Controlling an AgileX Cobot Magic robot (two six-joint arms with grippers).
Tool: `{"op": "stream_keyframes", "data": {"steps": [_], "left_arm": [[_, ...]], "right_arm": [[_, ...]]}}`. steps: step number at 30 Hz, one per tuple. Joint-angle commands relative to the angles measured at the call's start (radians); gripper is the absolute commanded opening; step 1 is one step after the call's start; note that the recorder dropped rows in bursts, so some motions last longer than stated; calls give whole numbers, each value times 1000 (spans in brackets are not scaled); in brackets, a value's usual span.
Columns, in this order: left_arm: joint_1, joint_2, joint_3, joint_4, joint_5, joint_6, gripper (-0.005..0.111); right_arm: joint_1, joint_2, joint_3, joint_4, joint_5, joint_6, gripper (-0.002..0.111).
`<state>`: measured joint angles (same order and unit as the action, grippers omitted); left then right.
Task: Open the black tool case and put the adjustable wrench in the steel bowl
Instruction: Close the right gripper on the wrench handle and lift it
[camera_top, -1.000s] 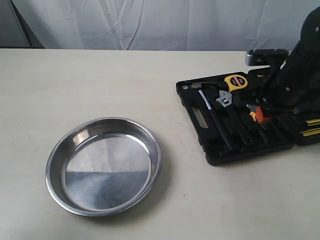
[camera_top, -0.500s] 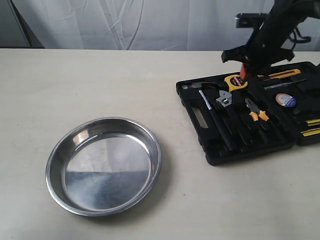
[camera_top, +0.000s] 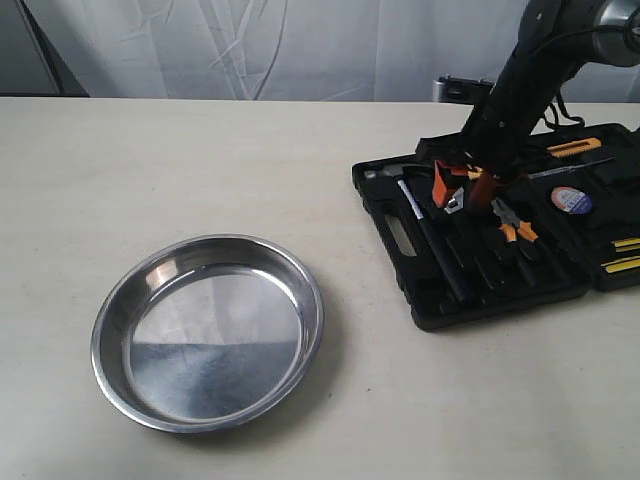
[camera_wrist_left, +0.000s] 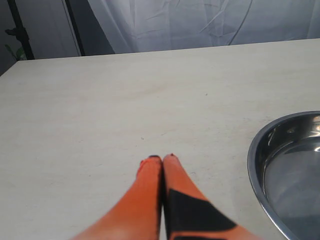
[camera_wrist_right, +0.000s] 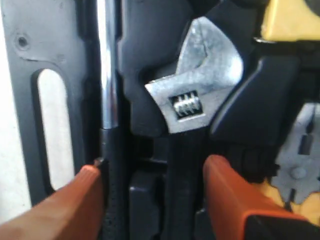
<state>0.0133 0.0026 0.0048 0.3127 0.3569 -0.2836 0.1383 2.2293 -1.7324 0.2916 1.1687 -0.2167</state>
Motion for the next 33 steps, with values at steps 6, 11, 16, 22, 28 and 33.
{"op": "stream_keyframes", "data": {"steps": [6,11,16,22,28,33], "left_arm": [[4,-3,-5,7,-13,-2,0],[4,-3,-5,7,-13,-2,0],[4,-3,-5,7,-13,-2,0],[4,-3,-5,7,-13,-2,0],[4,-3,-5,7,-13,-2,0],[4,-3,-5,7,-13,-2,0]], "right_arm": [[-2,38,3,-102,2,53,57],[4,73,3,-95,-1,53,56],[4,100,3,-74,11,34,22],[4,66,3,42,35,-72,-1],[4,-47,3,56,25,-80,-1],[4,-122,3,100,8,-80,-1]]}}
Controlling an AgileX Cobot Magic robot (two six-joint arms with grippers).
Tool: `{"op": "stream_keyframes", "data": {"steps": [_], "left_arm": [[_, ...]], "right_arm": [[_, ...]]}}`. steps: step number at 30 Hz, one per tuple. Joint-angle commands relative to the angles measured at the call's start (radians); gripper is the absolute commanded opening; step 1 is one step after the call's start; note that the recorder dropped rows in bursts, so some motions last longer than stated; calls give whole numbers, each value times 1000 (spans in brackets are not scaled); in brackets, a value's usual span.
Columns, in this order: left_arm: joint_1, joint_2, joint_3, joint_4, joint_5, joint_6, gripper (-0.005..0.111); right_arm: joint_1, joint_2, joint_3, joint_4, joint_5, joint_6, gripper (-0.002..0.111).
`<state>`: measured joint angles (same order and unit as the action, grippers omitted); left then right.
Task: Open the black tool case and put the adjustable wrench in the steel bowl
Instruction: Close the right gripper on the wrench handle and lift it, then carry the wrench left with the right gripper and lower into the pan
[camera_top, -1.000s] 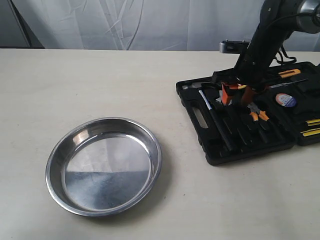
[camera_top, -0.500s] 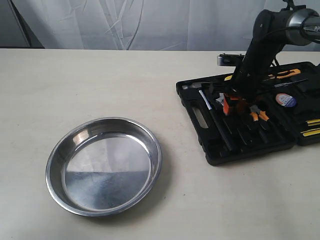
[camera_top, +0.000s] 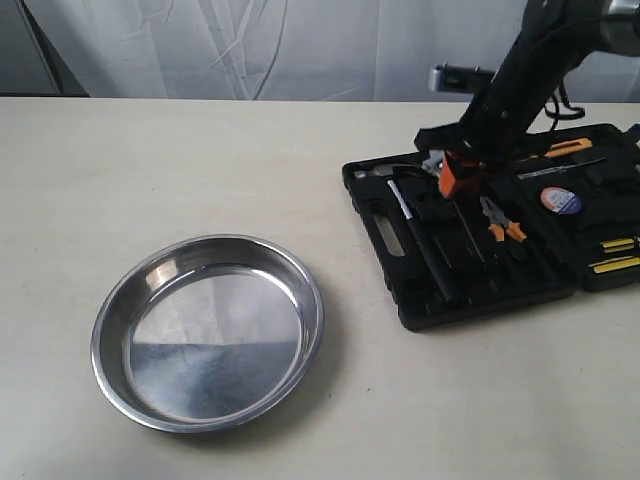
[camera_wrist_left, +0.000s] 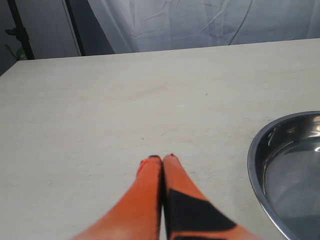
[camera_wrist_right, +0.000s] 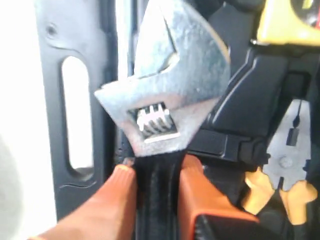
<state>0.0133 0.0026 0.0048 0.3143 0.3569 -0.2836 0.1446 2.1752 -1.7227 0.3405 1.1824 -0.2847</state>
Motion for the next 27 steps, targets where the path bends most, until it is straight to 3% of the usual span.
{"op": "stream_keyframes", "data": {"steps": [1,5,9,18,22,27], "left_arm": [[4,-3,-5,5,-13,-2,0],[4,-3,-5,5,-13,-2,0],[4,-3,-5,5,-13,-2,0],[4,-3,-5,5,-13,-2,0],[4,-3,-5,5,-13,-2,0],[4,-3,-5,5,-13,-2,0]], "right_arm": [[-2,-79,-6,68,-6,-12,-1],[51,-100,-6,177,-4,-32,-1],[220,-95,-6,275,-17,-131,-1],[602,6,-8,136,-151,-133,-1],[667,55,-8,80,-165,-78,-1],[677,85,-8,90,-216,-78,-1]]}}
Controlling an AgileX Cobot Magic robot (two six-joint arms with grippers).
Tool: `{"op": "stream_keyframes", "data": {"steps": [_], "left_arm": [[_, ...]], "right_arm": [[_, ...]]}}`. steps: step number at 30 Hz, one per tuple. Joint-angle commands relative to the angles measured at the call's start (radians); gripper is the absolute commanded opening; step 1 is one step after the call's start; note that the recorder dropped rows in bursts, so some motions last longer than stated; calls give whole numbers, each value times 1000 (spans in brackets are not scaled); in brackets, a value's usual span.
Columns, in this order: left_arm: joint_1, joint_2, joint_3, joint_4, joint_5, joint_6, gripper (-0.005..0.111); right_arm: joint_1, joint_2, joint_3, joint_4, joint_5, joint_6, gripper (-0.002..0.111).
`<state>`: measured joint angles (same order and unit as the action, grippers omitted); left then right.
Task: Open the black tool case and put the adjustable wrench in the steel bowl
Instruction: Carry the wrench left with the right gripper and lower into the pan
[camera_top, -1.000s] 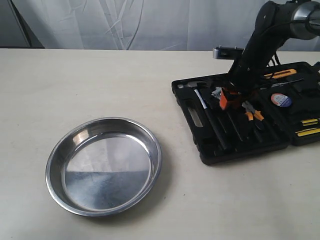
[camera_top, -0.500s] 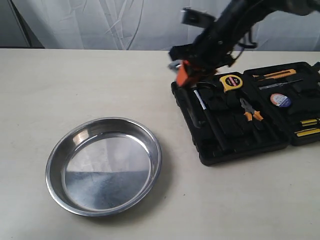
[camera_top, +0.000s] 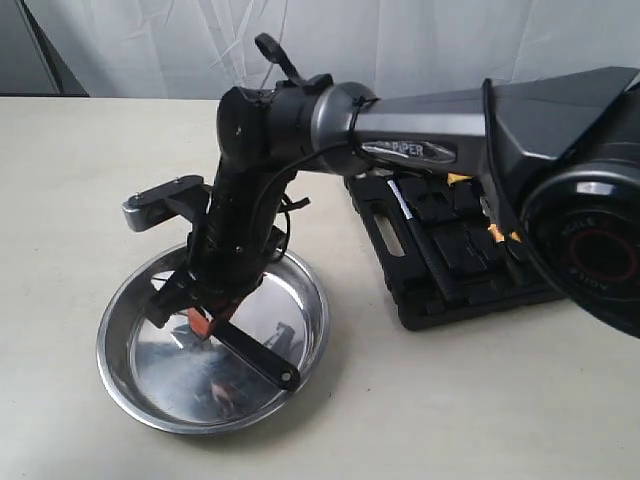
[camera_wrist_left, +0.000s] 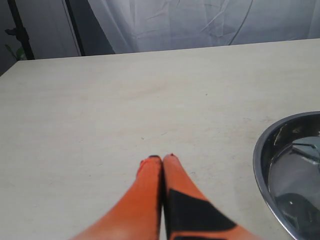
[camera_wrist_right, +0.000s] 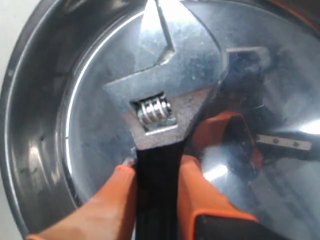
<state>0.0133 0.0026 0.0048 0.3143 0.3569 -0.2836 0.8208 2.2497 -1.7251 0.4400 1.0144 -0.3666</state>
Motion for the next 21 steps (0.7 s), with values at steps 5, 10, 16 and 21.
{"op": "stream_keyframes", "data": {"steps": [5,10,16,21], "left_arm": [[4,-3,-5,5,-13,-2,0],[4,-3,-5,5,-13,-2,0],[4,-3,-5,5,-13,-2,0],[4,-3,-5,5,-13,-2,0]], "right_arm": [[0,11,-6,-27,-85,4,-1],[0,11,-6,-50,-147,4,-1],[3,11,-6,-84,-155,2,13],[6,11,-6,-125,-150,2,48]]}}
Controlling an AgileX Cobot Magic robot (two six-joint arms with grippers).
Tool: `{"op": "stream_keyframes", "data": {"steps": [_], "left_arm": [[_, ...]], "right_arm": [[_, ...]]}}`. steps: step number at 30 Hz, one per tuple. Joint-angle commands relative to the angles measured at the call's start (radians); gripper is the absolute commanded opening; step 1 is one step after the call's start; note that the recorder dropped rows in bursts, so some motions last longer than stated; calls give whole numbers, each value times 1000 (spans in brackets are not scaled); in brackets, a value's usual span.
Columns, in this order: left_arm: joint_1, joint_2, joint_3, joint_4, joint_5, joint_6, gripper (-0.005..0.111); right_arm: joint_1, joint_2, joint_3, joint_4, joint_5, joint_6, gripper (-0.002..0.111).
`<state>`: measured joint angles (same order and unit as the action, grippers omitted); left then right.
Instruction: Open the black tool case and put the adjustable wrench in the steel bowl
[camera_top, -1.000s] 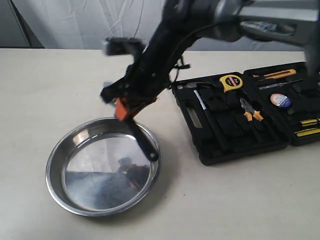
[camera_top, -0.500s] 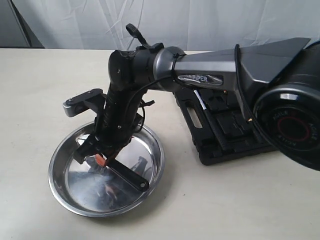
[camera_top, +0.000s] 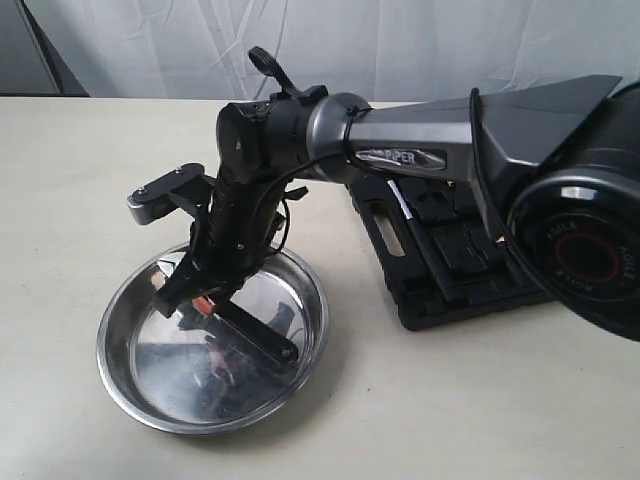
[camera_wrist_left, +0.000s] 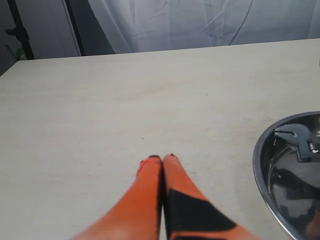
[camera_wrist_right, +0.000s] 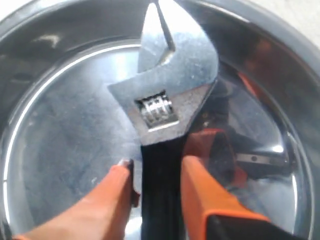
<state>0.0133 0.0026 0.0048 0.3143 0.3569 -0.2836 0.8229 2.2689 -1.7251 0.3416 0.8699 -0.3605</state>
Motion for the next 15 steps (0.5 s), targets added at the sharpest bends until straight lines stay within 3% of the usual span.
{"op": "stream_keyframes", "data": {"steps": [1,3,5,6,7,12,15], "left_arm": [[4,-3,-5,5,-13,-2,0],[4,-3,-5,5,-13,-2,0],[4,-3,-5,5,-13,-2,0],[4,-3,-5,5,-13,-2,0],[4,-3,-5,5,-13,-2,0],[4,-3,-5,5,-13,-2,0],[4,-3,-5,5,-13,-2,0]], "right_arm": [[3,-8,-6,-26,-6,-4,51],[3,-10,-6,-26,7,-3,48],[3,-26,-6,-26,33,-3,34],[3,-57,-6,-26,66,-3,13],[3,-79,-6,-29,75,-3,-1],[3,-321,18,-135,90,59,-1],[3,-528,187,-202,17,120,-1]]}}
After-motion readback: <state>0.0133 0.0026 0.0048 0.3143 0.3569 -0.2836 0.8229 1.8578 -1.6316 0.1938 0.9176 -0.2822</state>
